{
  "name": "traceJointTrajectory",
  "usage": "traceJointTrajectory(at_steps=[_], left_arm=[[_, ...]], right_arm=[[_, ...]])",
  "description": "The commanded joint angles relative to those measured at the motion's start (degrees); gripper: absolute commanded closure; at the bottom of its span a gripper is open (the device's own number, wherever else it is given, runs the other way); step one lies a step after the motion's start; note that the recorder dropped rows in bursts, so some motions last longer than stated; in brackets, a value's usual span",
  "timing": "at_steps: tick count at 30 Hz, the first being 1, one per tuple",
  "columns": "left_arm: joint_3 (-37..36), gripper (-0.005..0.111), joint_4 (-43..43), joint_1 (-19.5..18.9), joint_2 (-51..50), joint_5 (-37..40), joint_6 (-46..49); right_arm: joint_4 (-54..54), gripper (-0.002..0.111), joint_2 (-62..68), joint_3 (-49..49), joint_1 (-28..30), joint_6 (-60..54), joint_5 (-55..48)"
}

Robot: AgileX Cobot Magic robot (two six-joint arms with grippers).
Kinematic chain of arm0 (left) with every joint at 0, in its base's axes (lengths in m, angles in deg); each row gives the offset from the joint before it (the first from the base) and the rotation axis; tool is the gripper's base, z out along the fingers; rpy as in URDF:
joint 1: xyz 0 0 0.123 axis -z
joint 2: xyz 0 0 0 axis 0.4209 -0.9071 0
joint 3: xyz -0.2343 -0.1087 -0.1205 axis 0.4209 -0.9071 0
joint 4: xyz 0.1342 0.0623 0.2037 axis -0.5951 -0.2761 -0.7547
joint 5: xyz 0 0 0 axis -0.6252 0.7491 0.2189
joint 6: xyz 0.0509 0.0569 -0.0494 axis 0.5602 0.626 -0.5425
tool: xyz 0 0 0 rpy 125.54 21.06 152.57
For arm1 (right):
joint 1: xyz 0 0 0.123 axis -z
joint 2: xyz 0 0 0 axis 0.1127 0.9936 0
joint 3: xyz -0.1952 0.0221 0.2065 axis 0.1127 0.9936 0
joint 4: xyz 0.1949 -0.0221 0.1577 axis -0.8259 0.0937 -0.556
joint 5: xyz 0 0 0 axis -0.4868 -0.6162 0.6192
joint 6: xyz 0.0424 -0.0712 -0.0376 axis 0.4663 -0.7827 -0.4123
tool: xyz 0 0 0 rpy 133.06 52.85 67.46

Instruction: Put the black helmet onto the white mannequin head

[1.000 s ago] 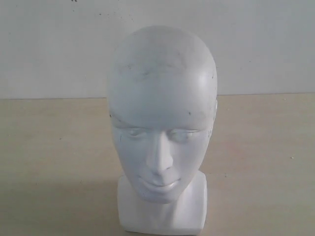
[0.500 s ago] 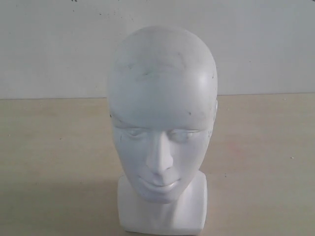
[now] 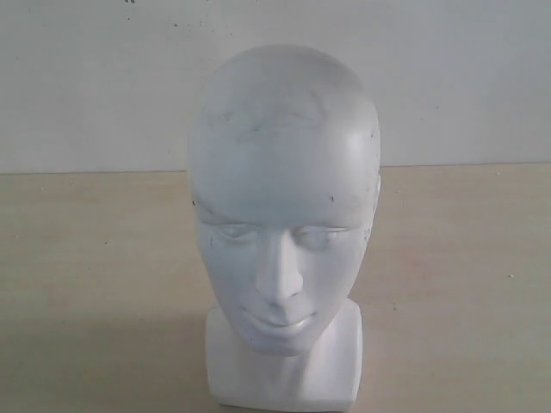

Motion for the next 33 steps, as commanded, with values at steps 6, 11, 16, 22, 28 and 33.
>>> traceJointTrajectory(at_steps=[6,11,16,22,28,33], left_arm=[[-0.2,0.102,0.1,-0.2,0.2,-0.3,-0.4],[-0.2,0.102,0.1,-0.2,0.2,-0.3,-0.4],[-0.2,0.102,0.1,-0.2,0.2,-0.3,-0.4],[-0.2,0.102,0.1,-0.2,0.2,-0.3,-0.4],[-0.2,0.102,0.1,-0.2,0.2,-0.3,-0.4],[-0.2,0.102,0.1,-0.2,0.2,-0.3,-0.4]], right_arm=[[5.4,0.108,-0.3,-2.5,0.0,18.5,28.0],[5.4,0.108,-0.3,-7.1,0.0,17.9,43.1],[-19.9,0.108,0.7,-15.2,0.0,-5.4,46.6],[-40.9,0.108,3.1,-23.3,1.9,-36.5,52.8],[-61.6,0.108,3.1,-19.4,13.2,-41.2,70.2],[-82.9,0.108,5.4,-5.8,23.5,-36.5,97.6]])
